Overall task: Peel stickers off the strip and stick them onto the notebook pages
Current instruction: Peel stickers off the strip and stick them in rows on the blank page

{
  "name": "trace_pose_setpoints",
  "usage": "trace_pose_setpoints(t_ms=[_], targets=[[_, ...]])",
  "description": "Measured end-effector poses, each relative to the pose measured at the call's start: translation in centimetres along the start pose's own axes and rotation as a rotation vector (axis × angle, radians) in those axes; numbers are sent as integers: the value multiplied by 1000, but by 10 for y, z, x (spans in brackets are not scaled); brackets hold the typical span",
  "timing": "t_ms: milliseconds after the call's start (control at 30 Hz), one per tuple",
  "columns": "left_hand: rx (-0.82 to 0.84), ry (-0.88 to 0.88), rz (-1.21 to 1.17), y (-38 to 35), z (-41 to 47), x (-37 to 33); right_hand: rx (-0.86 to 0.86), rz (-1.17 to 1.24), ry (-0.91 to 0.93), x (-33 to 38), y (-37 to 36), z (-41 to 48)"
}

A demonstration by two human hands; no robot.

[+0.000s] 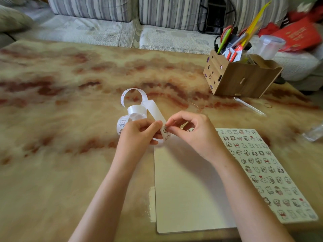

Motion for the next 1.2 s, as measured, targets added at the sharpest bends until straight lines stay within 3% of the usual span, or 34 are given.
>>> trace_pose_setpoints(t_ms=[333, 767, 933, 1200], targets=[[-45, 36, 15, 0, -1, 0, -14, -106, 49, 1, -2, 1], [-47, -26, 80, 0, -1, 1, 68, 26, -18, 4, 3, -1], [-71, -3, 126, 1, -4, 0, 93, 161, -189, -5, 22, 1], [-63, 50, 218, 2, -6, 2, -60, -42, -516, -47, 57, -8]])
Point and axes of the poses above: each hand's wrist, its own z-axis towards the middle knuckle, its own y-axis out of the back of the hand, x = y × z, the point moved 3 cm from there along z, towards the middle knuckle, and after that the axes turned 13 degrees about -z, right-handed, at the moved point
